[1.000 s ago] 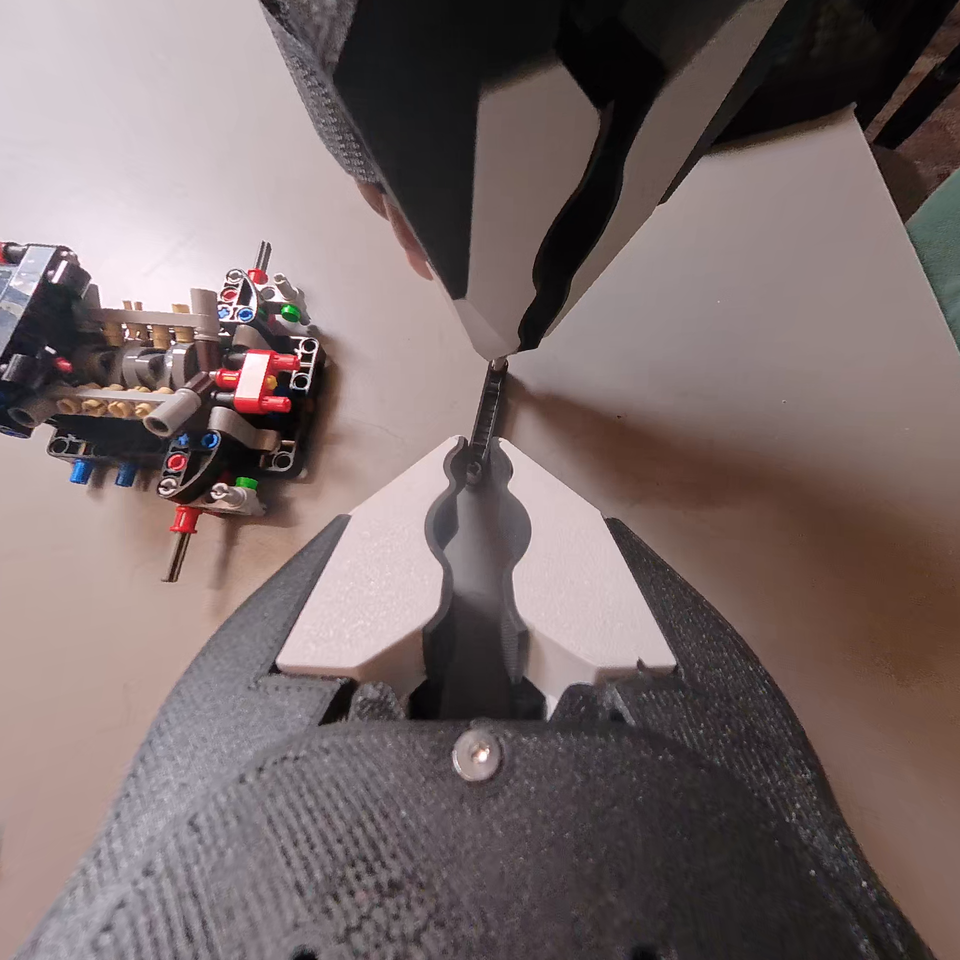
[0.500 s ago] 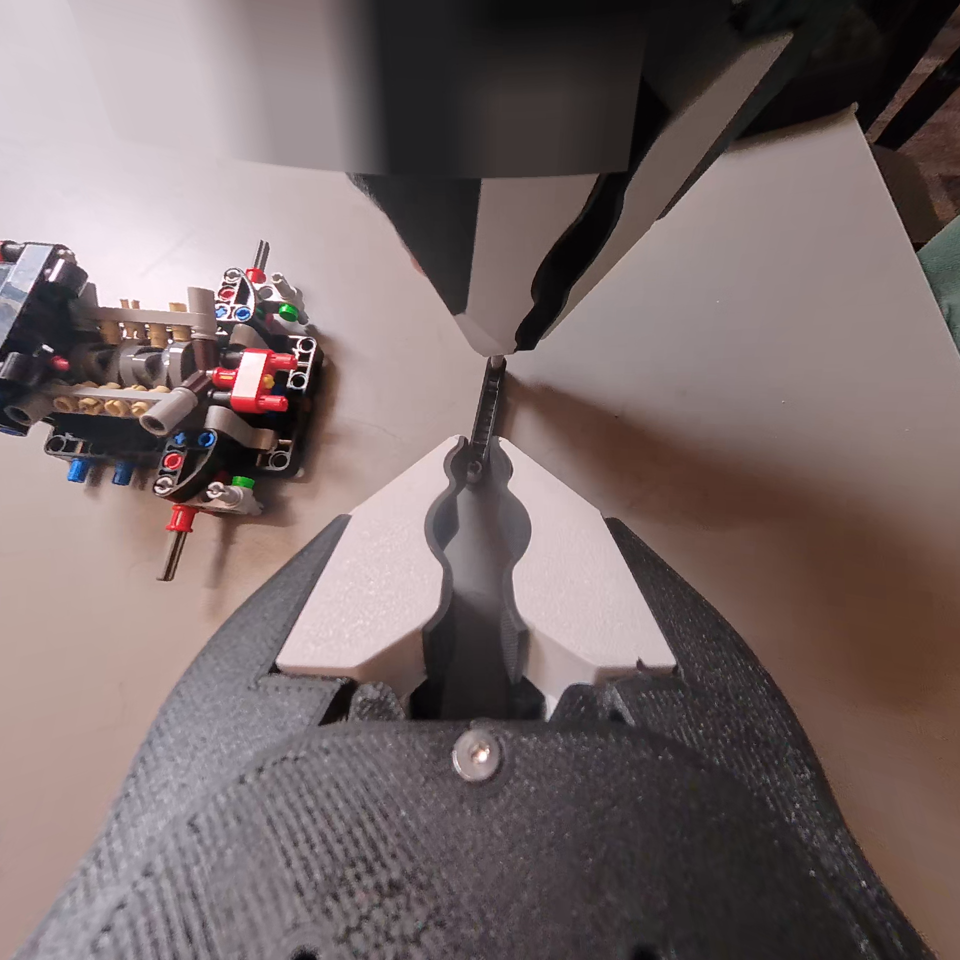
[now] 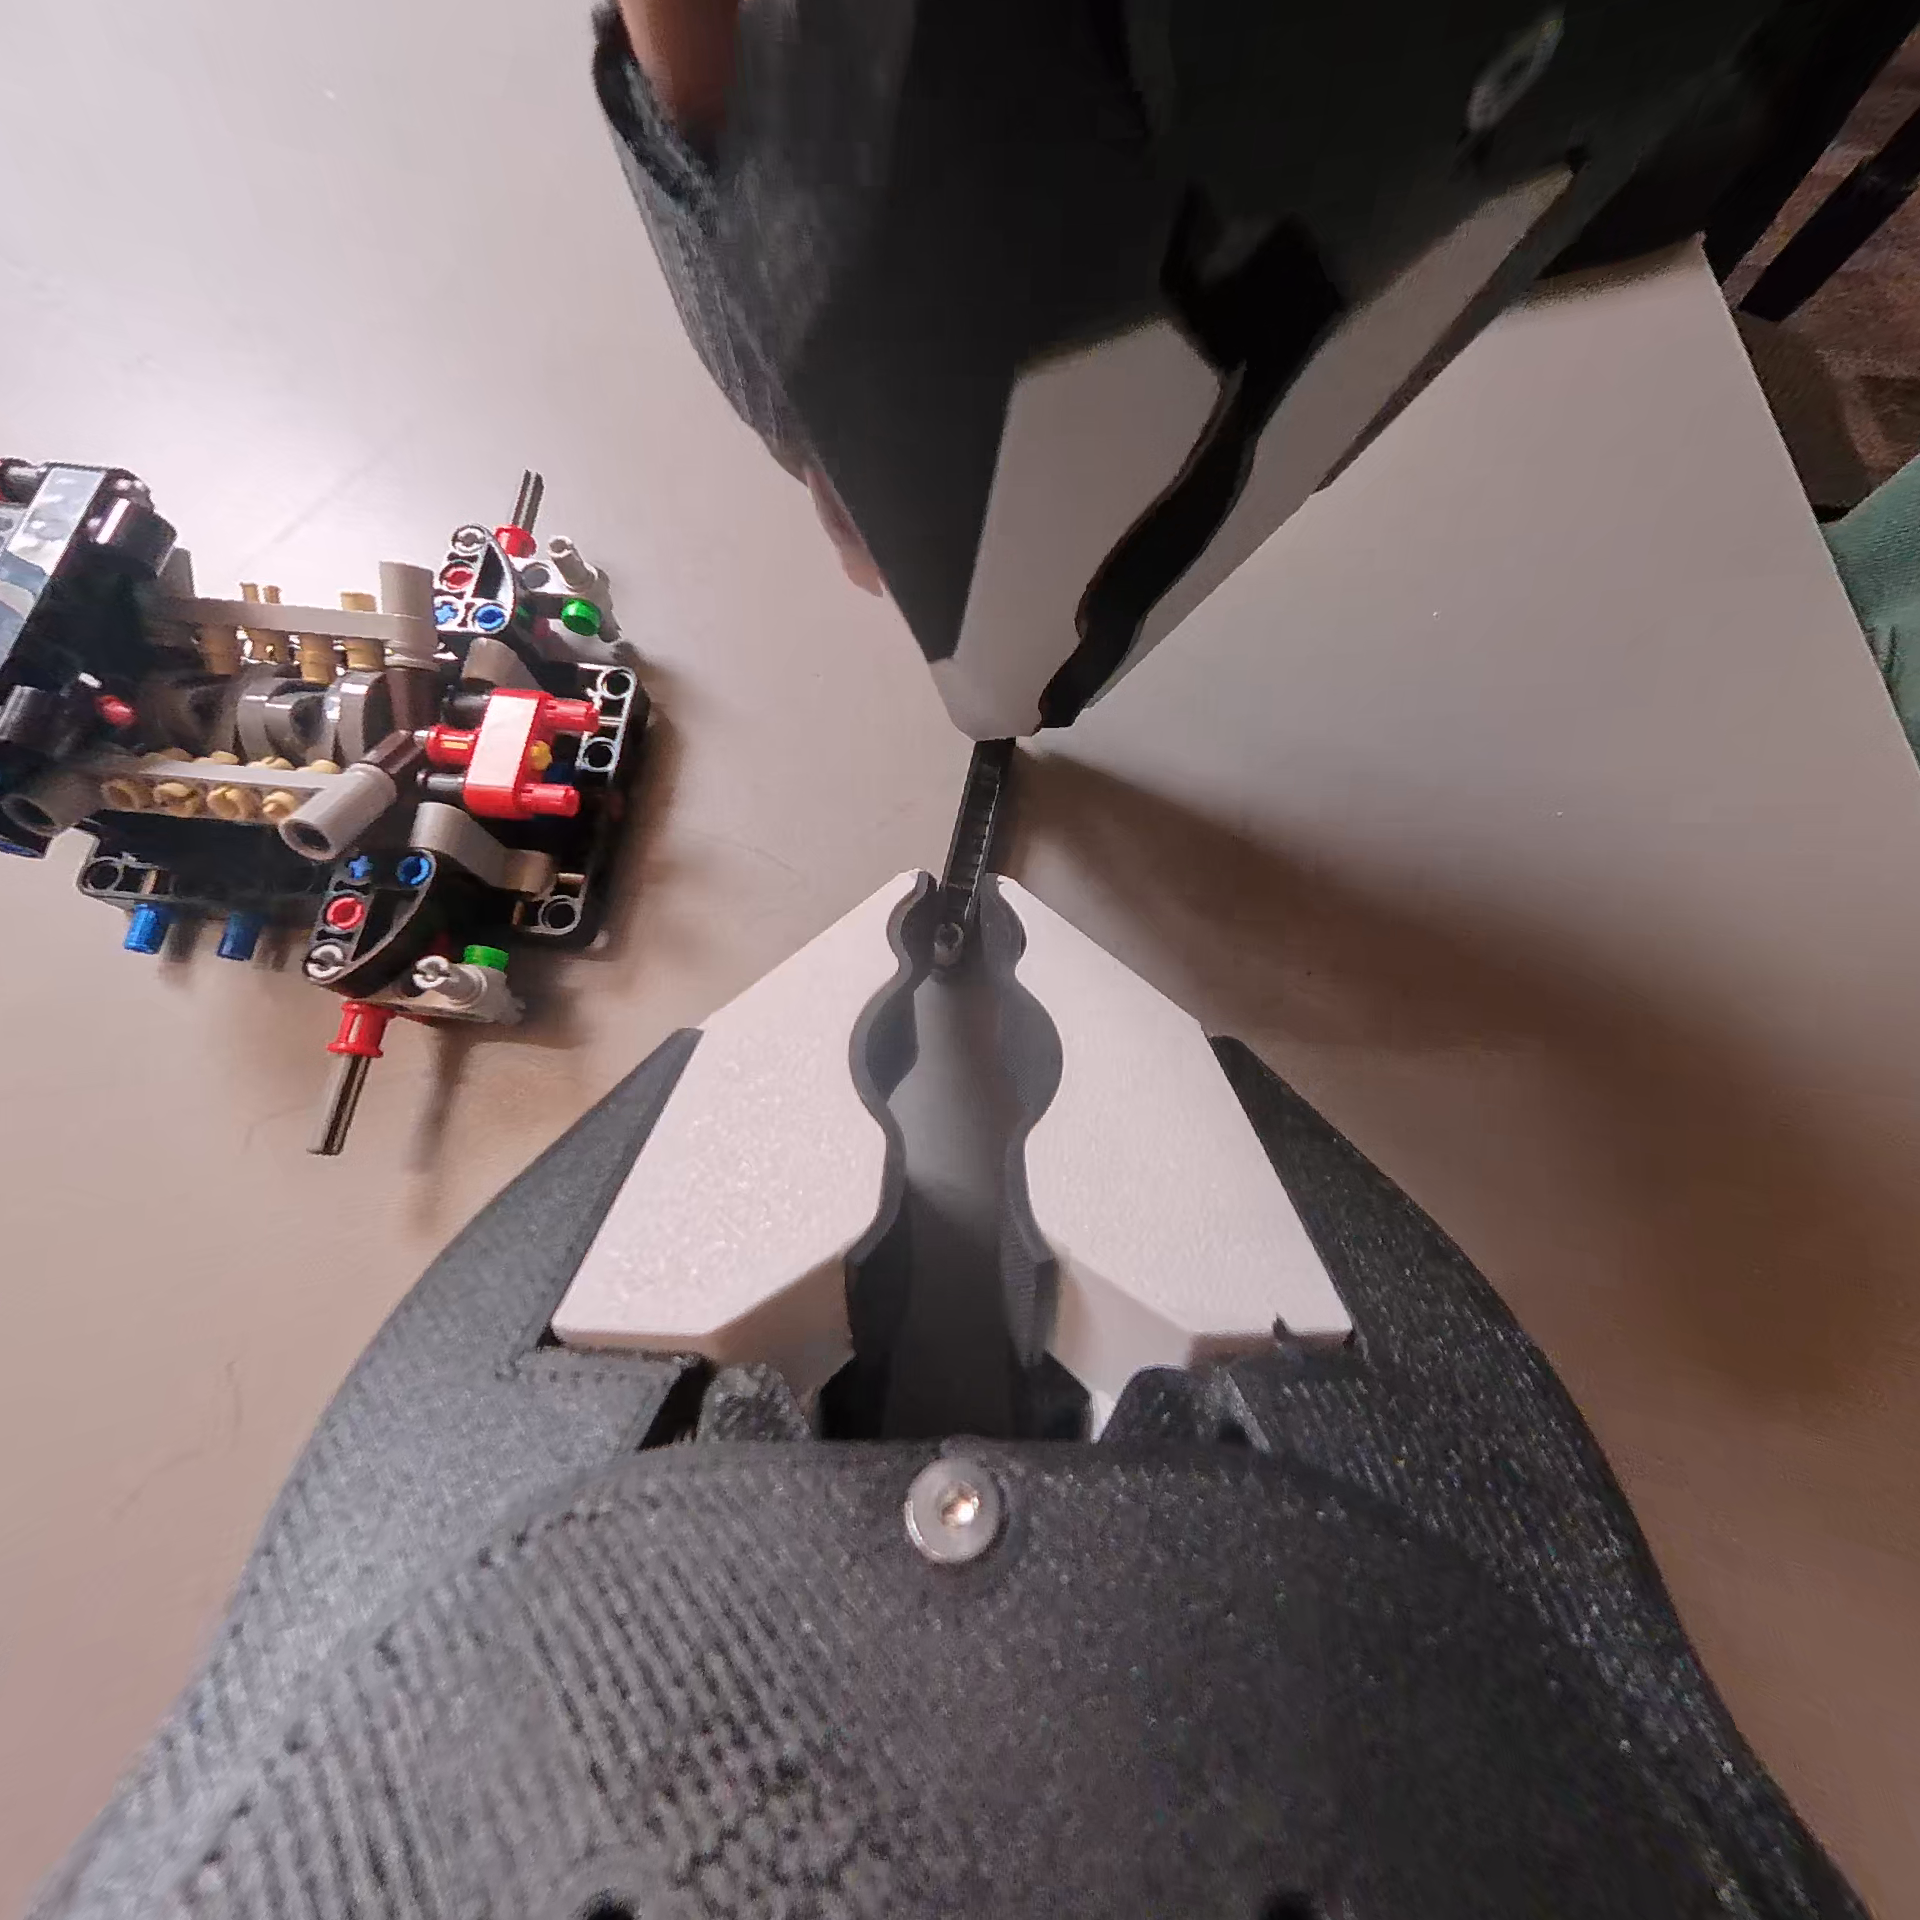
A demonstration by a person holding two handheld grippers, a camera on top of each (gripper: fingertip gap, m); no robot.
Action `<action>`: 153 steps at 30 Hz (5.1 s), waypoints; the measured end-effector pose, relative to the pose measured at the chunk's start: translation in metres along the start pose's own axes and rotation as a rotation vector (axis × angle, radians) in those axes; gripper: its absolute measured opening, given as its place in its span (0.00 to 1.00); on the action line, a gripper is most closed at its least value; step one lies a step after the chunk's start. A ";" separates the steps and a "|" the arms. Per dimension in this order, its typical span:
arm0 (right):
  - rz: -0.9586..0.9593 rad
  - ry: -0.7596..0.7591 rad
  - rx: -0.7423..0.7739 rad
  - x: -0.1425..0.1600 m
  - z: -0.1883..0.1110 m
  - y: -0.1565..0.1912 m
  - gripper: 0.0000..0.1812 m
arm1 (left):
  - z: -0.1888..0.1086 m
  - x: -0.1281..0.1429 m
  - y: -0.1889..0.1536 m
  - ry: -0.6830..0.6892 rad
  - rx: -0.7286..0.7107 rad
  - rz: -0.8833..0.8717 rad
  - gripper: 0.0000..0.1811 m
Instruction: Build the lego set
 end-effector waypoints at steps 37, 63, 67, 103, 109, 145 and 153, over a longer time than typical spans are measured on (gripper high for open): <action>0.555 -0.994 0.661 0.018 -0.026 0.007 0.09 | -0.052 -0.020 -0.011 -0.278 0.077 -0.147 0.25; 0.703 -1.100 0.531 0.025 -0.025 0.007 0.09 | -0.045 -0.025 -0.015 -0.245 -0.153 0.075 0.15; 0.711 -1.100 0.513 0.023 -0.023 0.007 0.09 | -0.044 -0.023 -0.012 -0.226 -0.163 0.068 0.08; 0.795 -1.244 0.583 0.034 -0.034 -0.004 0.06 | -0.046 -0.023 0.013 -0.398 -0.035 -0.192 0.08; 0.896 -1.325 0.464 0.040 -0.034 -0.006 0.06 | -0.046 -0.025 0.014 -0.420 0.067 -0.344 0.05; 0.762 -0.940 0.562 0.056 -0.006 -0.031 0.04 | -0.025 -0.011 0.054 -0.155 -0.214 0.021 0.05; 0.751 -0.891 0.570 0.052 0.005 -0.026 0.04 | -0.021 -0.008 0.052 -0.111 -0.280 0.061 0.05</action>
Point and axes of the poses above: each gripper's, where its closed fingertips meet, z out along the fingers, x out of its underside, y = z × x across the jaws, the point moved 4 cm from there along -z, back along the fingers, and after that the axes turned 2 degrees about x, right-handed, at the moved point
